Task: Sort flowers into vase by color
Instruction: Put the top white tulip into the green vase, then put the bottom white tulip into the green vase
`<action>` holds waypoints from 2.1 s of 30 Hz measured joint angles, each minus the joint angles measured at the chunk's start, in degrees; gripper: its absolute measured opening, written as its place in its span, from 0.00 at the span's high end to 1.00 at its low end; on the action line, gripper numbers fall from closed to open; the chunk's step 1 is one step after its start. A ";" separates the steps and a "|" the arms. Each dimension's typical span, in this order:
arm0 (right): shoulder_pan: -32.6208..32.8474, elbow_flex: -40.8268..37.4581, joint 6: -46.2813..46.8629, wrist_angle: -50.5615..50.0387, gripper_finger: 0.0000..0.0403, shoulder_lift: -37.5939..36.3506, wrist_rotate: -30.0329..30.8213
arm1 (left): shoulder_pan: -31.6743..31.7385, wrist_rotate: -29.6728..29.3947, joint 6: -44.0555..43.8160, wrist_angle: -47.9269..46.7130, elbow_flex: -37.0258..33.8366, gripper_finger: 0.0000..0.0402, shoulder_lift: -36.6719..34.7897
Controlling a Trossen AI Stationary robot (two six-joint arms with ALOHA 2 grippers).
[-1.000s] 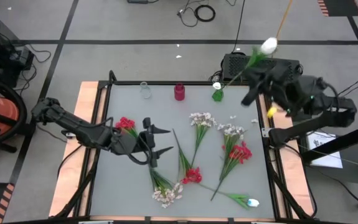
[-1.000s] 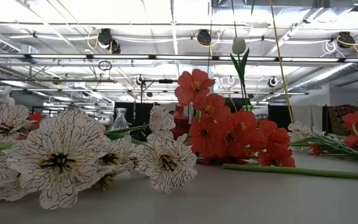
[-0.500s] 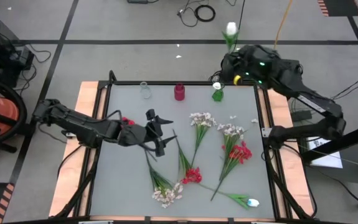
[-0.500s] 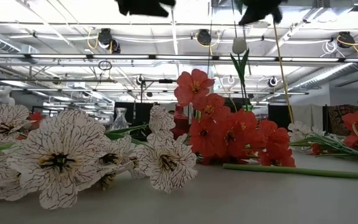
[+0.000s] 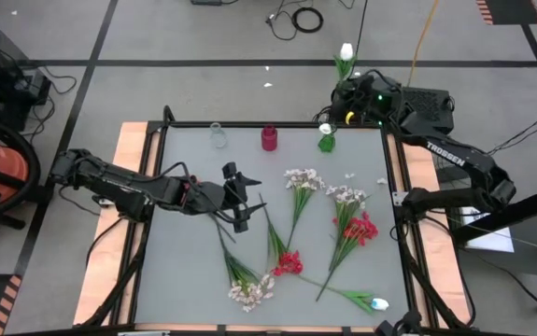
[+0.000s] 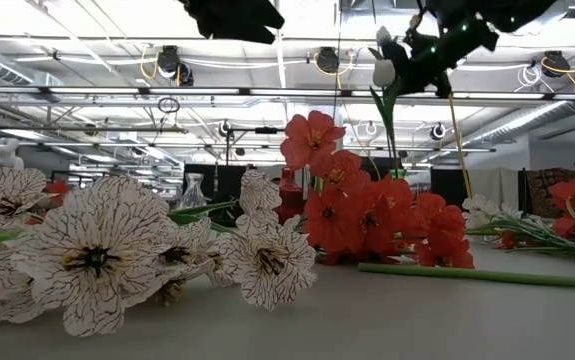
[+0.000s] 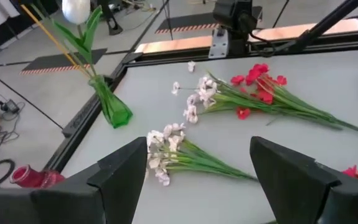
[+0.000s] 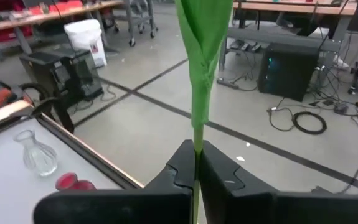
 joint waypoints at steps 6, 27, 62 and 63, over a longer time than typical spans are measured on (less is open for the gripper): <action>-1.06 -3.29 2.20 3.95 1.00 0.00 0.01 | 0.00 0.16 0.00 -1.94 0.00 0.28 0.00; -0.78 -3.30 7.35 -7.77 0.80 -0.08 -1.39 | 0.00 0.16 -0.06 -1.88 0.00 0.28 0.00; 53.64 7.71 16.50 -34.48 0.46 -23.16 7.18 | -9.92 29.58 7.78 2.69 31.60 0.28 42.20; 55.40 7.71 16.34 -34.47 0.47 -22.22 8.43 | -9.92 29.58 7.76 1.72 32.80 0.28 43.68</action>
